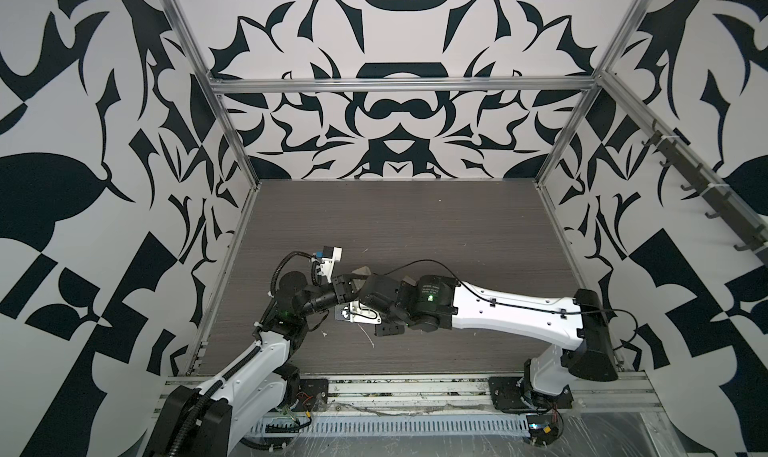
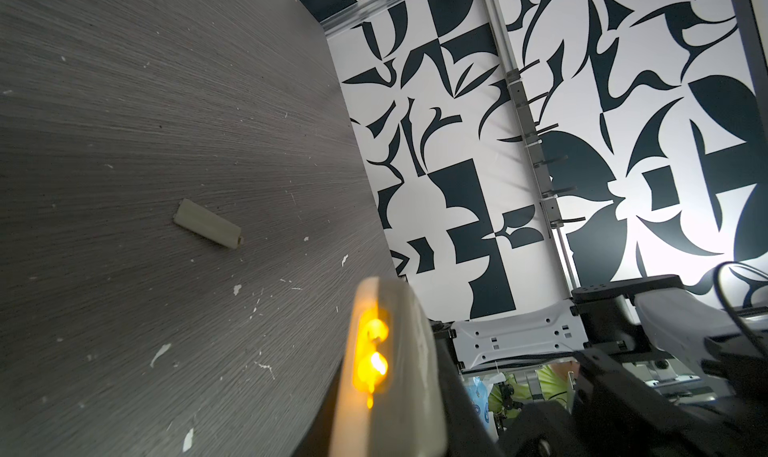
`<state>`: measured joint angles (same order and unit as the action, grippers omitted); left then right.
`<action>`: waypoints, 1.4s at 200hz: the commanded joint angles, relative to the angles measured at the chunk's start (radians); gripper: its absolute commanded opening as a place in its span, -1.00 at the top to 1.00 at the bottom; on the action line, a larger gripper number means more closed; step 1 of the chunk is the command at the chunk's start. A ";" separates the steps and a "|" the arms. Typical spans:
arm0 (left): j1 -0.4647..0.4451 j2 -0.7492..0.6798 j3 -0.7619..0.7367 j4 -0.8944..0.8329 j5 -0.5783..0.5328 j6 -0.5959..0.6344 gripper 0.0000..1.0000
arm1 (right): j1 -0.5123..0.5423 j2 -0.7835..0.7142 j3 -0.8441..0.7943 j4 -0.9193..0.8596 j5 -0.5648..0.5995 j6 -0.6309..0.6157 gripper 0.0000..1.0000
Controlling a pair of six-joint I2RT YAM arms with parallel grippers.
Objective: Load the batteries into the remote control
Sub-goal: 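Press the right gripper fingertips down on the batteries in the remote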
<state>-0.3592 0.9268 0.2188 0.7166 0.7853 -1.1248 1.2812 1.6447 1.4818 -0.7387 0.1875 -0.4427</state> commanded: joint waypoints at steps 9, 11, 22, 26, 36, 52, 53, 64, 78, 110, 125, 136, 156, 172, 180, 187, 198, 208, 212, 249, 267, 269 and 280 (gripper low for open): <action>-0.012 -0.025 0.008 0.032 0.088 -0.014 1.00 | -0.032 -0.007 0.002 0.024 -0.023 0.022 0.78; -0.013 -0.026 0.009 0.030 0.086 -0.012 1.00 | -0.031 -0.008 0.001 0.024 -0.026 0.022 0.77; -0.012 -0.028 0.011 0.011 0.083 -0.002 1.00 | -0.032 -0.018 -0.004 0.024 -0.033 0.022 0.73; -0.014 -0.029 0.011 0.004 0.082 0.002 1.00 | -0.031 -0.021 -0.005 0.023 -0.037 0.022 0.72; -0.014 -0.032 0.015 -0.015 0.077 0.011 1.00 | -0.032 -0.030 -0.004 0.021 -0.052 0.027 0.70; -0.013 -0.041 0.018 -0.050 0.068 0.027 1.00 | -0.031 -0.043 -0.007 0.021 -0.076 0.034 0.67; -0.013 -0.042 0.018 -0.052 0.068 0.028 1.00 | -0.031 -0.044 -0.007 0.021 -0.076 0.034 0.67; -0.012 -0.051 0.019 -0.071 0.063 0.038 1.00 | -0.031 -0.051 -0.013 0.022 -0.082 0.039 0.65; -0.012 -0.055 0.024 -0.081 0.059 0.042 1.00 | -0.032 -0.060 -0.018 0.022 -0.091 0.046 0.63; -0.012 -0.054 0.022 -0.084 0.059 0.043 1.00 | -0.032 -0.082 -0.020 0.011 -0.115 0.059 0.59; -0.011 -0.053 0.026 -0.087 0.059 0.045 1.00 | -0.031 -0.084 -0.017 0.004 -0.124 0.058 0.60; -0.009 -0.051 0.026 -0.090 0.060 0.046 1.00 | -0.032 -0.090 -0.013 0.002 -0.133 0.058 0.59; -0.006 -0.052 0.024 -0.091 0.060 0.046 1.00 | -0.032 -0.100 -0.011 0.015 -0.140 0.063 0.59; -0.006 -0.055 0.023 -0.091 0.057 0.045 1.00 | -0.032 -0.107 -0.012 0.034 -0.124 0.064 0.64; -0.006 -0.057 0.023 -0.093 0.058 0.046 1.00 | -0.031 -0.103 -0.014 0.040 -0.116 0.062 0.67; -0.006 -0.056 0.023 -0.094 0.058 0.047 1.00 | -0.031 -0.098 -0.012 0.042 -0.113 0.059 0.68; -0.007 -0.054 0.024 -0.092 0.059 0.048 1.00 | -0.031 -0.083 -0.007 0.042 -0.114 0.055 0.72; -0.007 -0.051 0.024 -0.089 0.060 0.046 1.00 | -0.031 -0.066 0.002 0.039 -0.114 0.053 0.75; -0.007 -0.051 0.024 -0.088 0.061 0.046 1.00 | -0.031 -0.060 0.005 0.038 -0.113 0.052 0.76; -0.006 -0.061 0.024 -0.090 0.060 0.045 1.00 | -0.034 -0.037 -0.001 0.039 -0.086 0.026 0.89; -0.006 -0.059 0.025 -0.088 0.059 0.046 1.00 | -0.034 -0.034 -0.004 0.044 -0.091 0.025 0.89; -0.006 -0.059 0.026 -0.089 0.059 0.045 1.00 | -0.034 -0.033 -0.003 0.044 -0.093 0.025 0.89; -0.005 -0.056 0.025 -0.088 0.061 0.045 1.00 | -0.034 -0.027 -0.001 0.048 -0.097 0.026 0.89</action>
<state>-0.3668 0.8810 0.2188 0.6060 0.8307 -1.0832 1.2514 1.6287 1.4631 -0.7155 0.0830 -0.4076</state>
